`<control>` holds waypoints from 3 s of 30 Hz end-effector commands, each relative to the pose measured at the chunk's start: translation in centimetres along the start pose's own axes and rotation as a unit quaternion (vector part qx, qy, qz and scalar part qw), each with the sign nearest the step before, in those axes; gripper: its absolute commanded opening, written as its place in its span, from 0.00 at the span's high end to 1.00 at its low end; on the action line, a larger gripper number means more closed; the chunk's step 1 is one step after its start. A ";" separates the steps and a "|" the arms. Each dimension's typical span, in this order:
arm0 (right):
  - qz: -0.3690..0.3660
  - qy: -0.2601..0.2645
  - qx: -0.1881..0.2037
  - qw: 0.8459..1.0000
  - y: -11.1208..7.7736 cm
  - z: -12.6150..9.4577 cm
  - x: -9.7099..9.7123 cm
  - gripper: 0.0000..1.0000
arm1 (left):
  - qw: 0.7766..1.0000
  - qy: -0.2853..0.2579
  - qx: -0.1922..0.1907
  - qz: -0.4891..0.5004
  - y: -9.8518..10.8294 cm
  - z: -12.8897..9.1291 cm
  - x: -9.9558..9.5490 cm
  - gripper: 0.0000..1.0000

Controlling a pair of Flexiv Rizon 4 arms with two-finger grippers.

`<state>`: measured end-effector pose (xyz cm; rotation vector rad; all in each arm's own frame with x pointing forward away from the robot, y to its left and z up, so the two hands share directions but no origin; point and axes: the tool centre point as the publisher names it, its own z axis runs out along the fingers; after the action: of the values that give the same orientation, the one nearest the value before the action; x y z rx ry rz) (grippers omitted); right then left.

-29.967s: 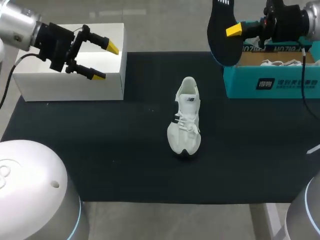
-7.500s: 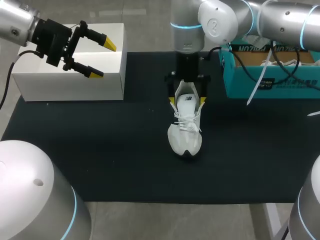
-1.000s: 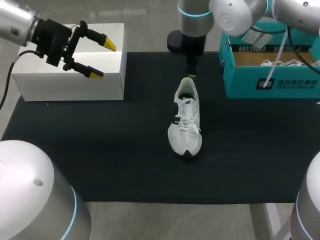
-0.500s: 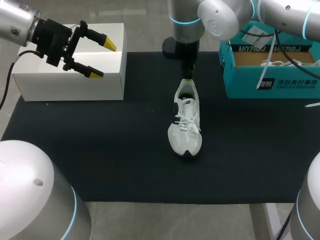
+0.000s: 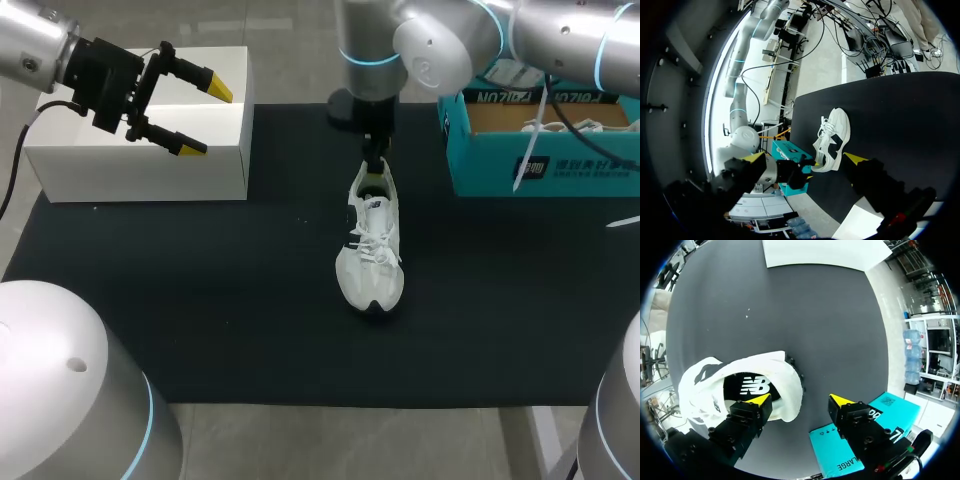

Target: Take the shoe out of the shoebox, open the shoe tongue, remove and reinsert the insole, then place the shoe into the shoebox

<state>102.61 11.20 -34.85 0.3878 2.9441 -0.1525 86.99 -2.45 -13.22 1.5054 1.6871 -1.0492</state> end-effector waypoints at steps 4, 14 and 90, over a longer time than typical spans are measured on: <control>-0.006 0.007 -0.001 1.000 0.4 1.4 -0.2 0.26 | 1.000 0.001 0.001 0.000 0.1 0.0 0.0 0.00; -0.010 0.017 -0.002 1.000 0.9 2.8 -0.3 0.18 | 1.000 0.001 0.001 0.000 0.1 0.0 0.0 0.00; -0.010 -0.017 -0.056 0.998 0.9 -16.7 1.3 1.00 | 1.000 0.001 0.001 0.000 0.1 0.0 0.0 0.00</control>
<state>99.05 14.46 -18.93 0.3387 2.9063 0.0013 86.99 -2.46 -13.22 1.5055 1.6871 -1.0492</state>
